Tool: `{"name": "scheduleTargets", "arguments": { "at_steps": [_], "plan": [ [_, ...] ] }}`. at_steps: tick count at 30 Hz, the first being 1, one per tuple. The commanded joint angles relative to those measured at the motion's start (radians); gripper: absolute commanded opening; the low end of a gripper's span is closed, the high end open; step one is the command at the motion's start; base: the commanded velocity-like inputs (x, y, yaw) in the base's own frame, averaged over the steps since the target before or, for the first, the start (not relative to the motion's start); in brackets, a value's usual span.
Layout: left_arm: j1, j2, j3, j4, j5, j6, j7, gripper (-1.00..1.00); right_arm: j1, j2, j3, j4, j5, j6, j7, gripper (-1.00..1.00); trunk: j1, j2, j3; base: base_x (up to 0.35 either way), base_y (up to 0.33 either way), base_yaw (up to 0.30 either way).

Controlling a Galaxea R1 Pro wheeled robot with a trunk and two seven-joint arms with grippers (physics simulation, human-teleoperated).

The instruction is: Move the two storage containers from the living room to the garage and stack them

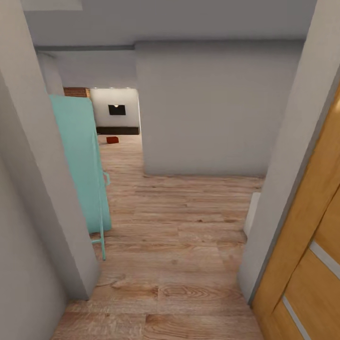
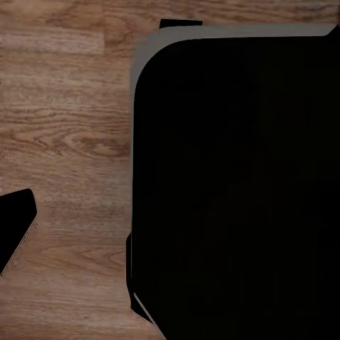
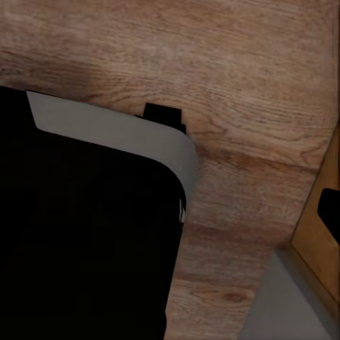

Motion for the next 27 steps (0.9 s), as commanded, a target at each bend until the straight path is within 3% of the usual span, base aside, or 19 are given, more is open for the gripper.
{"name": "scheduleTargets", "arguments": {
  "at_steps": [1, 27],
  "plan": [
    [0.000, 0.000, 0.002, -0.001, 0.002, -0.001, 0.001, 1.00, 0.000, 0.001, 0.008, 0.003, -0.010, -0.004, 0.006, 1.00, 0.001, 0.000, -0.001, 0.320, 0.000, 0.000],
    [0.000, 0.000, 0.002, -0.001, 0.002, -0.002, 0.001, 1.00, 0.000, 0.001, 0.010, 0.003, -0.009, -0.009, 0.006, 1.00, 0.001, 0.000, -0.001, 0.320, 0.000, 0.000]
  ]
}}
